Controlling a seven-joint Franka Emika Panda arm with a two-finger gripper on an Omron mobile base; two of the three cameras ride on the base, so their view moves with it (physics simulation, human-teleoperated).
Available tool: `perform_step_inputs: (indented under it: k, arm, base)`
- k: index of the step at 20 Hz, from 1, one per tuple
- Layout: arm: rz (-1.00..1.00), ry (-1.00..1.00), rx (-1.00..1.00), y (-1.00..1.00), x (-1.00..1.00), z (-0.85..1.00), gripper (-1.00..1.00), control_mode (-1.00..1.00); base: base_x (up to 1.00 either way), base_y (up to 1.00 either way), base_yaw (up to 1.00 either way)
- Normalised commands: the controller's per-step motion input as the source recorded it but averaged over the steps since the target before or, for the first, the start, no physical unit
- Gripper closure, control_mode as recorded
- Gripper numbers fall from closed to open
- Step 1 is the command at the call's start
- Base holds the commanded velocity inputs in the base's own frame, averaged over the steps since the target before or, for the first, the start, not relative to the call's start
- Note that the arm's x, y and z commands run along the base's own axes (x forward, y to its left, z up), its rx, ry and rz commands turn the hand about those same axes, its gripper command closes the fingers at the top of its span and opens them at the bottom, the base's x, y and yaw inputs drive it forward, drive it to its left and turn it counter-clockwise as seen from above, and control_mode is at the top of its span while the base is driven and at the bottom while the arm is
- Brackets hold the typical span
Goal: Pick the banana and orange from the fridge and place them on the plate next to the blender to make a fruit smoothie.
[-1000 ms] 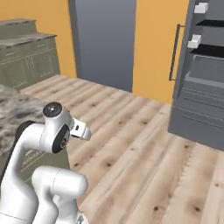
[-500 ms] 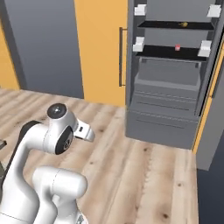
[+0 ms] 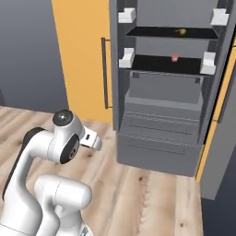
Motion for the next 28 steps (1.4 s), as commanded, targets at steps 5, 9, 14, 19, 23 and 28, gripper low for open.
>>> perform_step_inputs:
  k: [5,9,14,19,23,28]
  arm:
    - [0.00,0.00,0.00,0.00,0.00,0.00,-1.00,1.00]
    - [0.00,0.00,0.00,0.00,0.00,0.00,-1.00,1.00]
    - [0.00,0.00,0.00,0.00,0.00,0.00,-1.00,1.00]
    - [0.00,0.00,0.00,0.00,0.00,0.00,-1.00,1.00]
    - [0.00,0.00,0.00,0.00,0.00,0.00,-1.00,1.00]
    - [0.00,0.00,0.00,0.00,0.00,0.00,-1.00,1.00]
  base:
    - [1.00,-0.46,0.00]
    - [1.00,-0.55,0.00]
    - [1.00,-0.73,0.02]
    - [0.89,-0.64,0.01]
    - [0.77,-0.24,0.00]
    - [0.70,-0.41,0.00]
